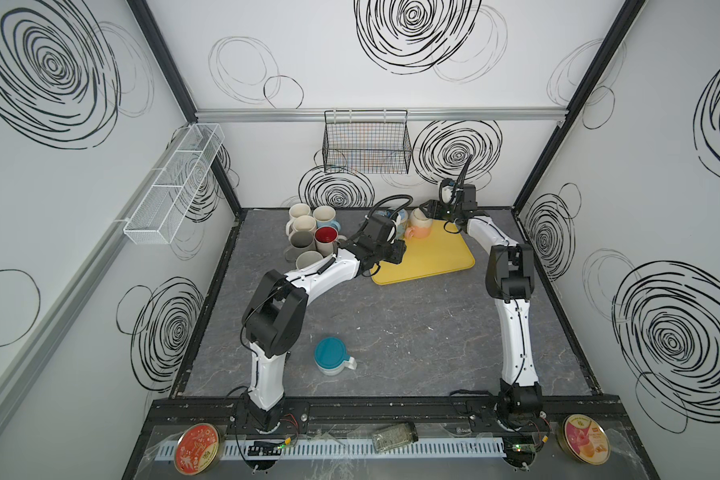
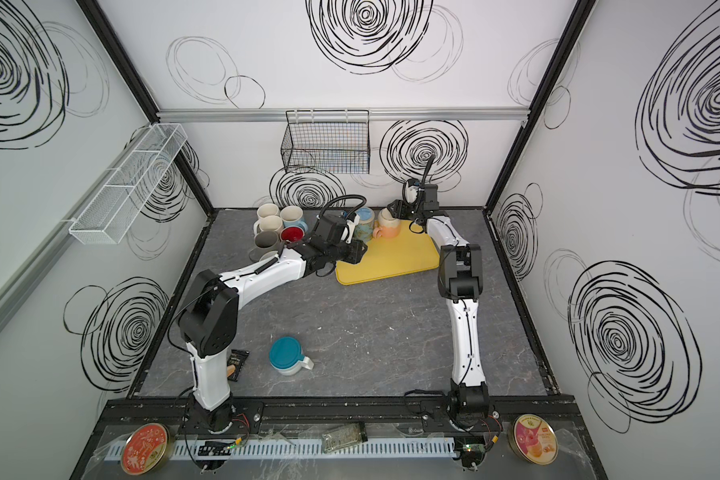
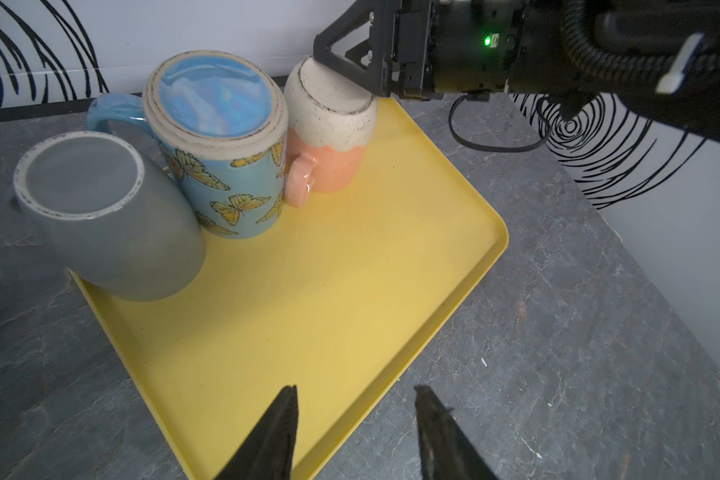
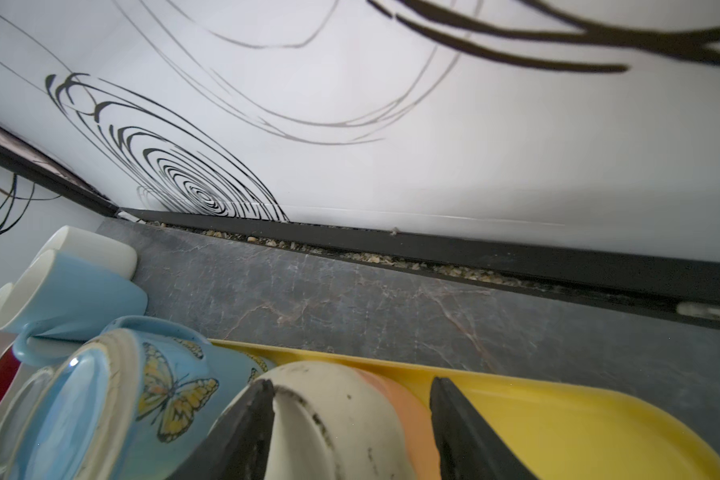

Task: Turn the mug right side up
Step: 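Grasp the upside-down pink-and-white mug's handle with the left gripper while right gripper steadies it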

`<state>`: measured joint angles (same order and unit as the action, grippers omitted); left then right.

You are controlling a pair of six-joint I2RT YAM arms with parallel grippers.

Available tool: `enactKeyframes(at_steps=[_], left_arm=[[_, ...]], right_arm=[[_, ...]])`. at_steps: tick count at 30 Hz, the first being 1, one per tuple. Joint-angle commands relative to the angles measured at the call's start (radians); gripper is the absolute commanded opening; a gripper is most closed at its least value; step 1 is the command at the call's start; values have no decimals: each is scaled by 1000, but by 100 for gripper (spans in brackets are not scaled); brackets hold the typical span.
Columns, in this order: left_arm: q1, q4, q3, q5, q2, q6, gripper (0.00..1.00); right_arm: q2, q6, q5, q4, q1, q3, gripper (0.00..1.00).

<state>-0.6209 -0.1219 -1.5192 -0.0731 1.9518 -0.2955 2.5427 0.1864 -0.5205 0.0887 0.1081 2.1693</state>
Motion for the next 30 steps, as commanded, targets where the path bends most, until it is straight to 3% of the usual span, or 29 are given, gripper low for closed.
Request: enactKeyframes(at_steps=[1, 14, 20, 26, 30], left_arm=[[6, -4, -20, 19, 12, 27, 50], [-5, -3, 50, 32, -33, 40, 51], [-5, -1, 84, 32, -50, 125, 52], [3, -53, 62, -14, -15, 347, 60], [9, -50, 59, -22, 1, 426, 62]], right_arm=[[-20, -28, -79, 20, 17, -16, 61], [-274, -125, -114, -8, 10, -469, 38], [-363, -180, -166, -22, 23, -616, 38], [-379, -216, -259, 32, 38, -620, 42], [-412, -210, -235, 45, 34, -614, 46]])
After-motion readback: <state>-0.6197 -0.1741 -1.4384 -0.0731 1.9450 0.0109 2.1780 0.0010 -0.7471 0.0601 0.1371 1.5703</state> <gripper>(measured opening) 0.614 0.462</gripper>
